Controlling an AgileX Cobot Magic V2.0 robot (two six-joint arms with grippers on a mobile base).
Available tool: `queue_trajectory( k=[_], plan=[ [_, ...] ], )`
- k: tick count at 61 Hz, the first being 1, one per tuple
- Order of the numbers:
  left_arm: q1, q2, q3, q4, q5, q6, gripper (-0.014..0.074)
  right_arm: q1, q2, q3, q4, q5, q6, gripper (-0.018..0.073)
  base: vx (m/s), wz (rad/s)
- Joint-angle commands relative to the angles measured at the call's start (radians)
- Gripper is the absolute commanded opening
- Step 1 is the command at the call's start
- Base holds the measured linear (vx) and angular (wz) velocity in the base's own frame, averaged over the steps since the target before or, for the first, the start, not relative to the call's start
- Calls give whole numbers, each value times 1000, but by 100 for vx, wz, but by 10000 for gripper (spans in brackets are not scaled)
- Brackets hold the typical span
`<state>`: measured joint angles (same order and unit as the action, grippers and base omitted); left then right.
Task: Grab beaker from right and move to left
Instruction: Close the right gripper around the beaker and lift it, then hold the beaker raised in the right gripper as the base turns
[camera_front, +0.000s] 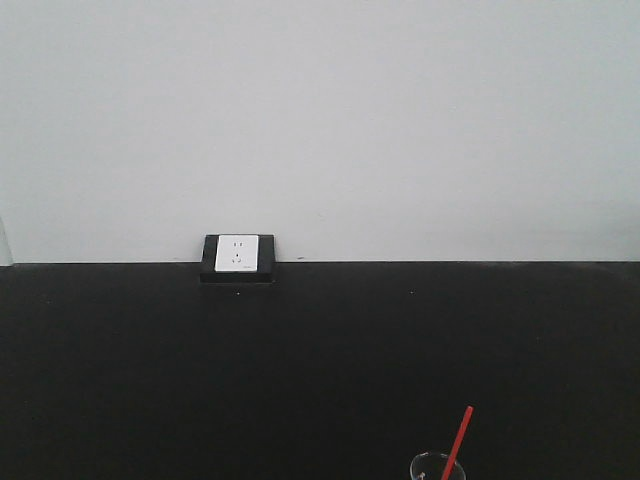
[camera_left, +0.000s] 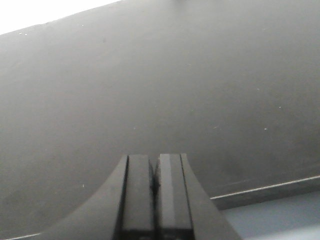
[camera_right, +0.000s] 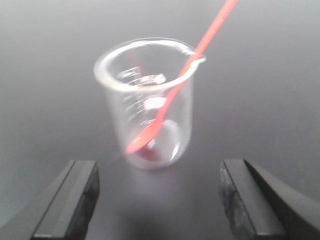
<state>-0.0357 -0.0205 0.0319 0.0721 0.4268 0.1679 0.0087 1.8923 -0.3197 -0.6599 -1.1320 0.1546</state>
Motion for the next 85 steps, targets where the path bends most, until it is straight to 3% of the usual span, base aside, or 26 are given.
queue_trajectory(
  k=[1, 43, 57, 65, 79, 85],
  plan=[
    [-7, -6, 19, 1, -76, -1, -6, -1, -6, -51, -45, -213, 17, 536, 0, 0],
    [-7, -6, 19, 1, -76, -1, -6, -1, 143, -319, -229, -213, 156, 536, 0, 0],
    [-7, -6, 19, 1, -76, -1, -6, 59, 174, -384, -234, -213, 163, 522, 0, 0],
    [-7, -6, 19, 1, -76, -1, -6, 104, 174, -400, -178, -212, 134, 412, 0, 0],
    [-7, -6, 19, 1, -76, -1, -6, 121, 173, -397, -96, -212, 115, -17, 0, 0],
    [-7, -6, 19, 1, -76, -1, -6, 116, 161, -397, -73, -210, 128, -11, 0, 0]
  ],
)
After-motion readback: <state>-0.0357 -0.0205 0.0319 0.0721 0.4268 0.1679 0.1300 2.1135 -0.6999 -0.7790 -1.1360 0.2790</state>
